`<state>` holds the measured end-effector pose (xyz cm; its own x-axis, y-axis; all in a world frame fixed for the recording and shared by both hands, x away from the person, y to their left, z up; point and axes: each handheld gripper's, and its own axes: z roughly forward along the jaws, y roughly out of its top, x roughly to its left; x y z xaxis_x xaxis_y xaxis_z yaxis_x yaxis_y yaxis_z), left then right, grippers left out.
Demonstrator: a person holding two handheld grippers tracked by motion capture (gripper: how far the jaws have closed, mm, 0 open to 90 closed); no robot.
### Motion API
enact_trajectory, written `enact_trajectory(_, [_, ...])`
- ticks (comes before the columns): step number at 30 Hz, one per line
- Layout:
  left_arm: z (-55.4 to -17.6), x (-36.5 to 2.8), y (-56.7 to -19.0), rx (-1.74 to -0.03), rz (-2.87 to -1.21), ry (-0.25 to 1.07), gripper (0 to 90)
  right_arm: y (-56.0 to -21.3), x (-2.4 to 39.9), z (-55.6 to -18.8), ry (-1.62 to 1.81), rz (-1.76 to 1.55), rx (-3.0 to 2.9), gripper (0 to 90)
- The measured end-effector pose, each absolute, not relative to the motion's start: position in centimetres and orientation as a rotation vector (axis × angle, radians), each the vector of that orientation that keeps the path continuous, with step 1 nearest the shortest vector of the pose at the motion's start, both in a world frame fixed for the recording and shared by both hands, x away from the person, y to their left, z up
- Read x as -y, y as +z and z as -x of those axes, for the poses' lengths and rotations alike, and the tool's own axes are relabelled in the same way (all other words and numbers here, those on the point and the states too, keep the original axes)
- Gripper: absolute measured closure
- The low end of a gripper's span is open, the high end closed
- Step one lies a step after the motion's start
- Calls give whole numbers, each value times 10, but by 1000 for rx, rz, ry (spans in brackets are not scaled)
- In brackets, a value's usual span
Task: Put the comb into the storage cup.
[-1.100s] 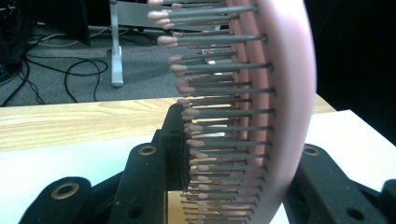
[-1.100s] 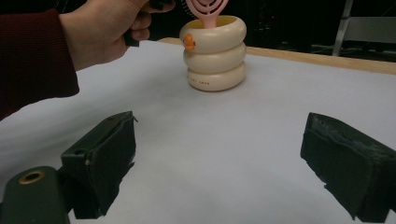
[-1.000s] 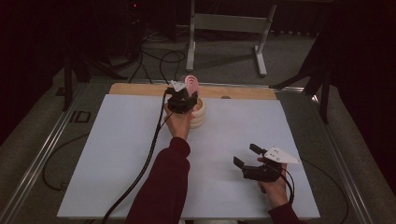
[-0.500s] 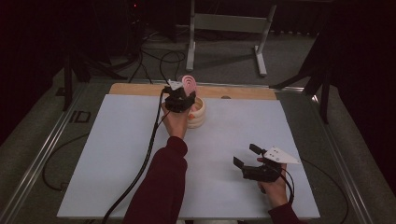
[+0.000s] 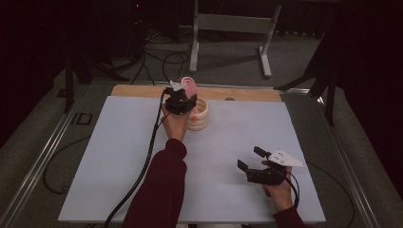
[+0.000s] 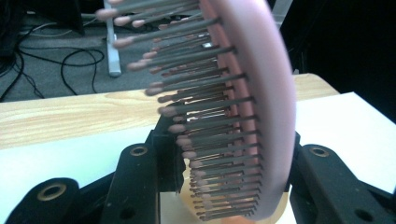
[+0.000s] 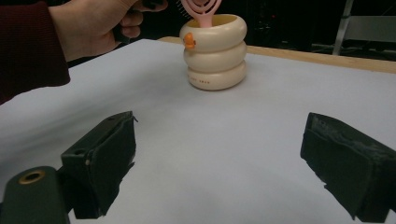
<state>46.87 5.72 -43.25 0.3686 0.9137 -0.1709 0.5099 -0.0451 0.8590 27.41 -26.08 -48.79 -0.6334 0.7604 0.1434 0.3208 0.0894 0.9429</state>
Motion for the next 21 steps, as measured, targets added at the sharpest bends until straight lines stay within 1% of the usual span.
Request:
enact_trajectory(4, [-469,-62,-434,-1288,-1695,539,580,-488,260,-274,1560,-1061,-1994,103])
enact_trajectory(10, [-468,-69,-436,-1304,-1707,554,544,-488,260,-274,1562,-1066,-1995,103])
enact_trajectory(16, [-468,-70,-435,-1309,-1714,561,458,-489,259,-274,1560,-1063,-1997,103])
enact_trajectory(17, [-468,-71,-435,-1312,-1714,564,458,-489,259,-274,1560,-1063,-1998,103])
enact_trajectory(18, [-468,-72,-435,-1311,-1712,562,430,-489,259,-274,1559,-1062,-1998,103])
enact_trajectory(21, [-467,-73,-434,-1318,-1711,575,381,-489,259,-274,1561,-1066,-1999,103])
